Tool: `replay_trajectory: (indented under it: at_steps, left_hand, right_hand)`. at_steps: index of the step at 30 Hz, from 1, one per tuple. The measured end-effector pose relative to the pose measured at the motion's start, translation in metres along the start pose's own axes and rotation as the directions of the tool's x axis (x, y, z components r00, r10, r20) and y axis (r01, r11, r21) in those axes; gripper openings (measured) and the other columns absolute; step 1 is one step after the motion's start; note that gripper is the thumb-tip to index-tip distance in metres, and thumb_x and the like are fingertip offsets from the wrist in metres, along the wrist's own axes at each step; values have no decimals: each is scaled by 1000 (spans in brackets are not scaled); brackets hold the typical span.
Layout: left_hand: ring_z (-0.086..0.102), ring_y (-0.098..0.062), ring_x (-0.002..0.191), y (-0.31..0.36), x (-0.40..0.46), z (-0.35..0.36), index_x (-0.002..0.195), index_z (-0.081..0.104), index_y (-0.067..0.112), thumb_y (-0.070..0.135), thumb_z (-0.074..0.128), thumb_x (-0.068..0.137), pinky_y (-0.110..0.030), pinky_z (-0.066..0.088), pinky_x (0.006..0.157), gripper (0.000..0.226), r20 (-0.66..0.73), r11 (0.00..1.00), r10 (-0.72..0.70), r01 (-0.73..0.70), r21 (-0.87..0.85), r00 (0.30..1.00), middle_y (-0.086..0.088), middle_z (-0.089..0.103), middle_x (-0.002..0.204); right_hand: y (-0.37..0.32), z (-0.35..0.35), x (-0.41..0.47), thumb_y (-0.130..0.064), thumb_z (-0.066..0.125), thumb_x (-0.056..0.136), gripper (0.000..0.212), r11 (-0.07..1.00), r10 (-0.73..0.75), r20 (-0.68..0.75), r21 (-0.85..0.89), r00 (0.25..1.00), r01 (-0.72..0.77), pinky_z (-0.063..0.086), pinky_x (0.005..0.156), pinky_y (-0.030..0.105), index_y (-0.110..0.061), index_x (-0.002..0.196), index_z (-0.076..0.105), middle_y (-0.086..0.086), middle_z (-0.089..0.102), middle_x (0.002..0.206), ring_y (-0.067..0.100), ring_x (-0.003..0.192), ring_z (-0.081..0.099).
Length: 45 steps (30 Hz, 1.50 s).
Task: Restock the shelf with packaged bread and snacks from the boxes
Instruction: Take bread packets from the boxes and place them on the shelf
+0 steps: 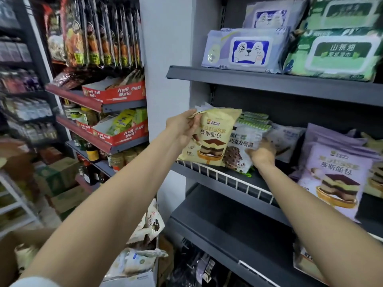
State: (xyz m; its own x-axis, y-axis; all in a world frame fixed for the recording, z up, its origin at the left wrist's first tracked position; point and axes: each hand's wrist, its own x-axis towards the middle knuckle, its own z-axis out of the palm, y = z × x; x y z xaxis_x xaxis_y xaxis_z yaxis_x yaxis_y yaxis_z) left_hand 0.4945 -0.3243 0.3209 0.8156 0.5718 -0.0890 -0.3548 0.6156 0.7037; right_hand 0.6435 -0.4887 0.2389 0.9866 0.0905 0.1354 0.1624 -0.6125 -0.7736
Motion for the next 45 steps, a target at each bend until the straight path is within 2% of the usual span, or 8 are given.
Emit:
replay_trajectory:
  at_steps: [6, 11, 16, 20, 25, 30, 36, 45]
  left_hand:
    - [63, -16, 67, -3, -1, 9, 82, 59, -6, -5, 56, 90, -20, 58, 58, 8, 160, 990, -138, 139, 5, 977, -17, 61, 80]
    - [59, -14, 62, -21, -13, 42, 77, 56, -3, -3, 52, 92, -18, 55, 51, 15, 259, 952, -264, 295, -85, 929, -15, 56, 79]
    - [60, -21, 77, -60, -45, 91, 83, 53, -2, 0, 47, 96, -25, 57, 59, 15, 416, 910, -326, 401, -105, 849, -19, 57, 87]
    - [60, -11, 79, -109, -84, 141, 91, 49, 9, 7, 46, 96, -17, 52, 71, 6, 516, 951, -148, -23, 310, 844, -5, 60, 86]
    - [48, -31, 117, -193, -96, 177, 127, 46, 5, 18, 59, 81, -33, 39, 93, 50, 771, -87, 111, -767, 636, 627, -15, 51, 125]
    - [24, -25, 139, -253, -99, 191, 147, 22, 13, 50, 64, 77, -37, 20, 112, 89, 826, -515, -81, -733, 445, 558, -8, 27, 151]
    - [22, -24, 139, -278, -80, 188, 145, 21, 23, 69, 62, 67, -56, 9, 112, 99, 731, -648, -100, -602, 467, 675, -3, 27, 148]
    - [22, -25, 135, -284, -73, 196, 143, 26, 27, 55, 67, 72, -60, 12, 110, 87, 710, -599, -125, -623, 503, 693, 0, 29, 145]
  right_hand:
    - [-5, -15, -27, -37, 57, 90, 56, 932, -178, -213, 276, 961, 234, 44, 98, 38, -12, 136, 37, 16, 53, 129, 30, 119, 51]
    - [-23, -61, -70, -68, 55, 76, 63, 728, -322, 34, 648, 946, 225, 43, 105, 41, -30, 126, 48, -4, 60, 127, 13, 118, 56]
    - [6, -115, -84, -33, 63, 87, 40, 773, -271, -175, 547, 946, 323, 51, 78, 12, -19, 122, 49, -10, 62, 106, 4, 98, 62]
    - [56, -177, -79, -50, 66, 80, 52, 719, -43, -266, 661, 963, 215, 46, 98, 34, -15, 117, 54, -3, 63, 115, 17, 109, 59]
    - [116, -261, -72, -46, 70, 78, 58, 646, 83, -338, 735, 937, 208, 57, 84, 40, -17, 125, 54, 3, 66, 115, 21, 95, 69]
    - [161, -309, -49, -50, 69, 76, 54, 796, 121, -537, 554, 835, 242, 56, 76, 32, -18, 119, 60, -1, 68, 108, 18, 91, 68]
    - [193, -306, -12, -37, 60, 90, 48, 902, 28, -363, 411, 931, 133, 53, 48, 19, -9, 126, 45, 3, 56, 114, 18, 93, 60]
    - [220, -252, 16, 5, 68, 76, 99, 885, -388, -423, -419, 819, 202, 34, 108, 36, -31, 150, 13, 15, 5, 156, 31, 144, 12]
